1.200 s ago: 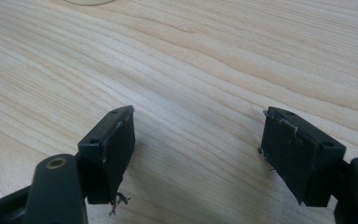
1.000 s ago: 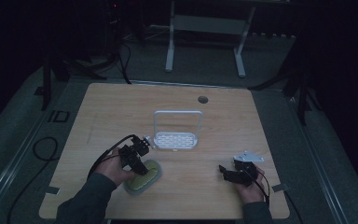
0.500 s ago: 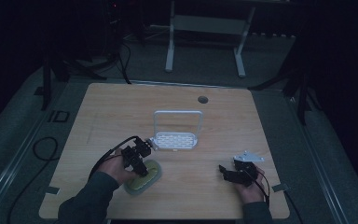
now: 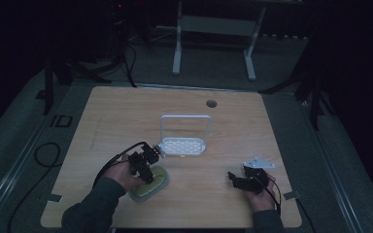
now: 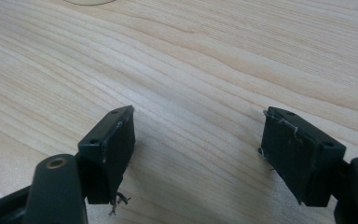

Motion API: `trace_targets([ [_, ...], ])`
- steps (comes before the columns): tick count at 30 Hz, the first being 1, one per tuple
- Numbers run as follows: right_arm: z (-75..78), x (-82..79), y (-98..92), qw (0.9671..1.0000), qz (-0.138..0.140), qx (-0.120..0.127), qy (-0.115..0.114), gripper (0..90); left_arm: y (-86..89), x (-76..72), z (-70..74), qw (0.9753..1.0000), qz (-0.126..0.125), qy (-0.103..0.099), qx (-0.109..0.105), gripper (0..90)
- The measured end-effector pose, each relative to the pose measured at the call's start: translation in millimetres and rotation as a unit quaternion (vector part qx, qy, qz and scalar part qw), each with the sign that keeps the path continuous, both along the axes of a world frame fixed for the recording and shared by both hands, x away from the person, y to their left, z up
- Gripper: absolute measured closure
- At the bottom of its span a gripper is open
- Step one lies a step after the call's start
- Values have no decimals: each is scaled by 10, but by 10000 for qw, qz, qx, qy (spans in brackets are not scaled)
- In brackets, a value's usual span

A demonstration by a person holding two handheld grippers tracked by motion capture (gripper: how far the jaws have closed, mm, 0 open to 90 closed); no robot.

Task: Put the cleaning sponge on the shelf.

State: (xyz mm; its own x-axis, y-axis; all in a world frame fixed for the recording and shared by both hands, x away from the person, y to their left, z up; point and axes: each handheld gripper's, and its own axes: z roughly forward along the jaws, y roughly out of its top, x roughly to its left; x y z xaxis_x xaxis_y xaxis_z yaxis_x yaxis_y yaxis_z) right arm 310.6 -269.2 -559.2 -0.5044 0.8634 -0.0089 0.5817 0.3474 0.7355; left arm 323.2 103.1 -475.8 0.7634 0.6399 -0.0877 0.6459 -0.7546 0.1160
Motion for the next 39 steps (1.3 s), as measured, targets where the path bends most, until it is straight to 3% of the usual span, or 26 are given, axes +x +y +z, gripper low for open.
trace_targets([
  [9, 0, 0, 0, 10000, 0, -1, -1, 253, -36, -15, 53, 9995, -240, -201, 27, 718],
  [21, 0, 0, 0, 10000, 1, -2, -2, 253, -117, -2, 102, 9963, -660, -557, -37, 719],
  [28, 0, 0, 1, 10000, -8, 6, 2, 253, -163, 15, 155, 9924, -978, -744, -84, 719],
  [39, 1, -1, 1, 10000, -8, 5, 5, 253, -212, 76, 232, 9838, -1427, -1062, -243, 719],
])
